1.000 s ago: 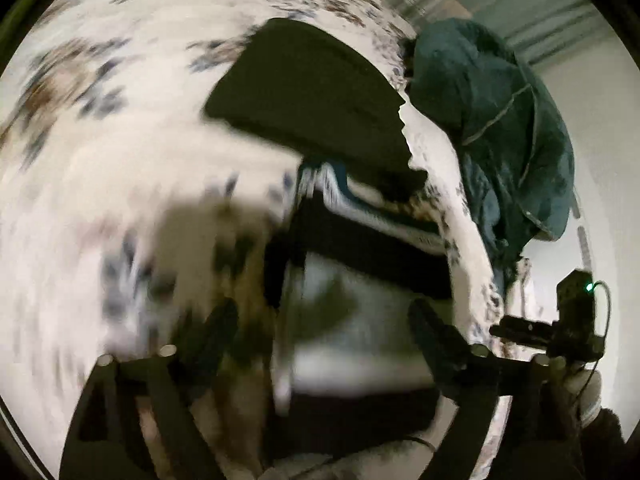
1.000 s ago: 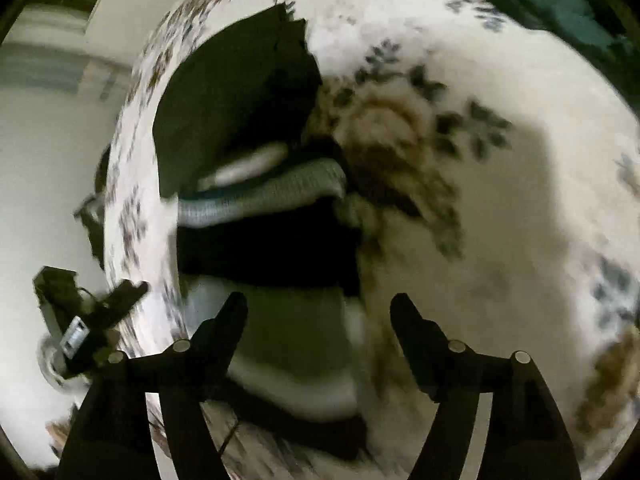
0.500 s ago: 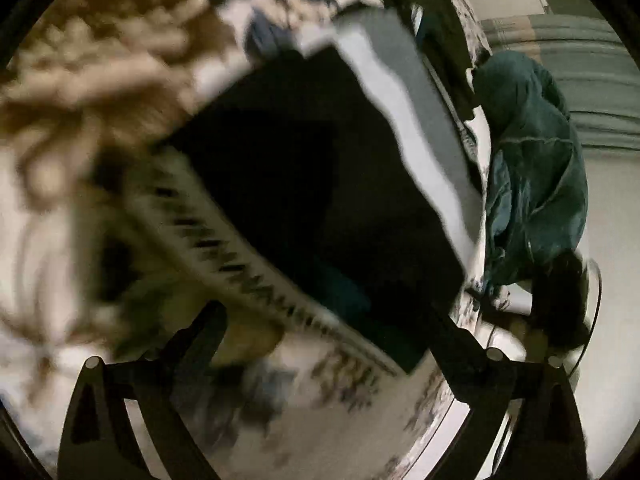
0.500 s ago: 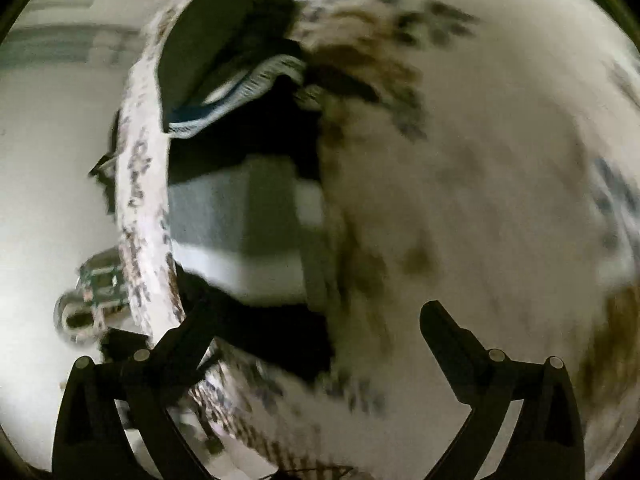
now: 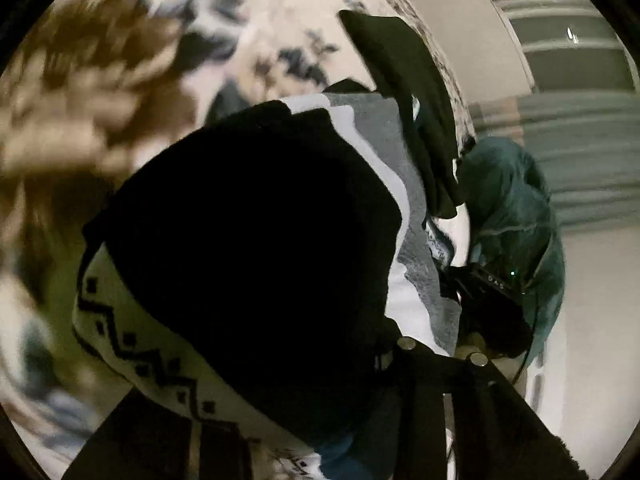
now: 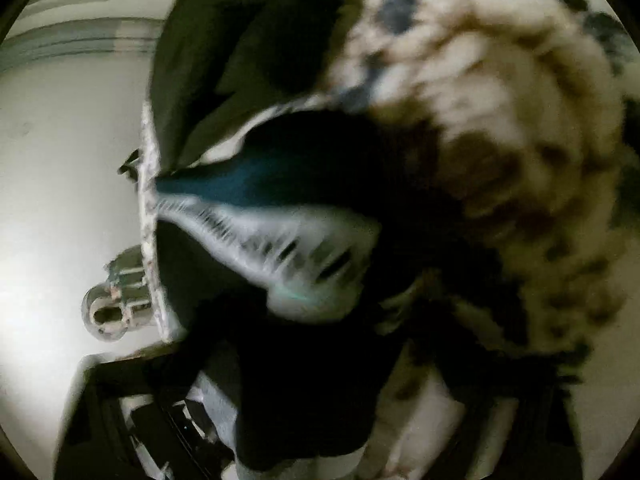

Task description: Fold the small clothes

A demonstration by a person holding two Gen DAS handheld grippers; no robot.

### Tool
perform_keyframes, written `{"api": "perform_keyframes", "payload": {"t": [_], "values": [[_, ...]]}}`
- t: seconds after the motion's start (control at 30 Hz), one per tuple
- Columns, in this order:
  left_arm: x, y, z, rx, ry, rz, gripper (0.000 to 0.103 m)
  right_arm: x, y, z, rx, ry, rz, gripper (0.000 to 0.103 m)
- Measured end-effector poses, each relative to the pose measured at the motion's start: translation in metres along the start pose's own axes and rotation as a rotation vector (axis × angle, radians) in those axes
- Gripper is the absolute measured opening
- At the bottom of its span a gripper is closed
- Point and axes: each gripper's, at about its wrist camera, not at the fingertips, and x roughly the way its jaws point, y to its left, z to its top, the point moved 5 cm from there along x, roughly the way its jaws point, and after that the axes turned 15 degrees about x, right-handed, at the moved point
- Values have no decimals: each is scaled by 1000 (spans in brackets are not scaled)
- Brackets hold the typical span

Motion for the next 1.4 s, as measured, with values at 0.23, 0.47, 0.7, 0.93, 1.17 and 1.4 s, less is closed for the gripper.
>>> {"api": "perform_keyframes", "payload": {"t": [0.23, 0.47, 0.7, 0.93, 1.17, 1.4], "values": [[-28, 10, 31, 79, 196, -104, 28, -23, -1, -60, 72, -104, 118, 17], [-43, 41, -7, 233, 515, 9, 41, -34, -47, -265, 182, -151, -4, 16], [-63, -2, -15, 370, 484, 206, 97, -45, -98, -284, 308, -115, -121, 55], [-90, 1, 13, 436, 315, 362, 97, -120, -68, -209, 148, -262, -224, 64], [-51, 35, 49, 321, 317, 390, 97, -51, -8, -108, -56, -189, -224, 41], [-49, 38, 53, 283, 314, 329, 97, -82, 41, -102, -167, -341, -227, 3]]}}
